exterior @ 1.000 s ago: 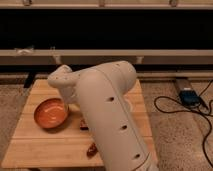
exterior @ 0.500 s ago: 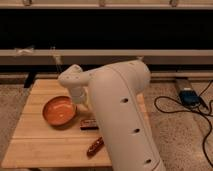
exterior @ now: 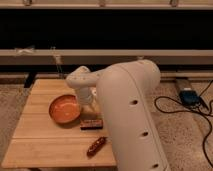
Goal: Push the ceramic bowl across the table
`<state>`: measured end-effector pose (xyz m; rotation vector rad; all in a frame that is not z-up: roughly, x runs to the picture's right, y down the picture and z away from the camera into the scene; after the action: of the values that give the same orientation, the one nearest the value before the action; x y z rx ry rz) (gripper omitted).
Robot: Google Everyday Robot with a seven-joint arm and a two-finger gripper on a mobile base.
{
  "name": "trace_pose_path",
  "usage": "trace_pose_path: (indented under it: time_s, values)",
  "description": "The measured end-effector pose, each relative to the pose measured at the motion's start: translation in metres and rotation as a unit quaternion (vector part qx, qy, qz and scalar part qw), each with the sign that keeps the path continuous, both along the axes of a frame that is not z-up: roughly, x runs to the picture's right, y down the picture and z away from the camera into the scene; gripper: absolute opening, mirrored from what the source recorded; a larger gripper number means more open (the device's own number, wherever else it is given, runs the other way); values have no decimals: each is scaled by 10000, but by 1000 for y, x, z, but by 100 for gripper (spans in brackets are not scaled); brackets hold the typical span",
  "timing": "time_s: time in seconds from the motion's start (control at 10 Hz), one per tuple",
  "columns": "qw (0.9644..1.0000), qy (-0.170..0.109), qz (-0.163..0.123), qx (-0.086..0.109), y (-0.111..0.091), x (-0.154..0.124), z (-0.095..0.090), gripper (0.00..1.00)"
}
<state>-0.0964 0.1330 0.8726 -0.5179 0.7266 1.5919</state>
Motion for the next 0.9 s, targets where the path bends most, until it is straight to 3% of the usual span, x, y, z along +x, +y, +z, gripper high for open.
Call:
trace_pose_path:
  time_s: [0.6,0.7,0.9]
  values:
    - [9995,151,238,117,-5,24,-13,65]
    - [9994,83,285,183,-8,25,-17,65]
    - [9983,-346,331,343,-22,22,-34,65]
